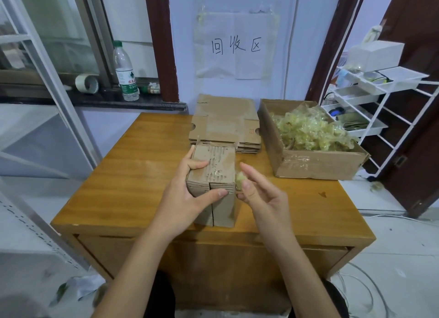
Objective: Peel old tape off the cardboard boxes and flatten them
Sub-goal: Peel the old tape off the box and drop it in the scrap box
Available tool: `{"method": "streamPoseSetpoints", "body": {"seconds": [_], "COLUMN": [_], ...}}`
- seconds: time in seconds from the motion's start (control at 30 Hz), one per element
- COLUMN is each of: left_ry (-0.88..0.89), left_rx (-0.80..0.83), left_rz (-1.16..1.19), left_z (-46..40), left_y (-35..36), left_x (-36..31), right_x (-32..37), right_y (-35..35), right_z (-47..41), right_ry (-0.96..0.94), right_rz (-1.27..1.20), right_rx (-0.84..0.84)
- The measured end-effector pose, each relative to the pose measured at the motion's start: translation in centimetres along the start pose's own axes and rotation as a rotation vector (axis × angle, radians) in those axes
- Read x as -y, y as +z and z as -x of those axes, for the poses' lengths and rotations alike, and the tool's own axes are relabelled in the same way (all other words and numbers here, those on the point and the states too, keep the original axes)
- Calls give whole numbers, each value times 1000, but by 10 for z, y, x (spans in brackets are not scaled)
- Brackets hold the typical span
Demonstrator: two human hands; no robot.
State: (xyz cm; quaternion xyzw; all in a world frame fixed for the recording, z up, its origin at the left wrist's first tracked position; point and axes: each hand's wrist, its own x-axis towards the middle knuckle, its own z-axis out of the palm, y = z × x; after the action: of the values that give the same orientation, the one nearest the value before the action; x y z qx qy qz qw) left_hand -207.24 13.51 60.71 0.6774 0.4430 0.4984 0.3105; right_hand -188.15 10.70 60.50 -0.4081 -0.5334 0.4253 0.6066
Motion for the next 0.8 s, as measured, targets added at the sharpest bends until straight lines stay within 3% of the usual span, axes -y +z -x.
{"method": "streamPoseSetpoints", "body": {"seconds": [0.13,0.3,0.43,0.63,0.8], "left_ry": [-5,0,4,-16,-18], "left_rx": [9,14,25,33,27], "left_rz": [-8,-8,-5,-21,-40], "left_z": [-1,0,0,1,1], "left_y": [-1,0,1,0,0], "left_x": [0,-1,-2,-2,-1], "right_x": [2,6,3,-5,-13], "right_y": [7,7,6,4,2], "right_z": [3,-4,-6,-2,1], "right_ry": [-153,-49,-13,-29,-74], "right_rz": [145,65,-86,-50,87], "right_rx": [-88,-29,-76,-175,-163]}}
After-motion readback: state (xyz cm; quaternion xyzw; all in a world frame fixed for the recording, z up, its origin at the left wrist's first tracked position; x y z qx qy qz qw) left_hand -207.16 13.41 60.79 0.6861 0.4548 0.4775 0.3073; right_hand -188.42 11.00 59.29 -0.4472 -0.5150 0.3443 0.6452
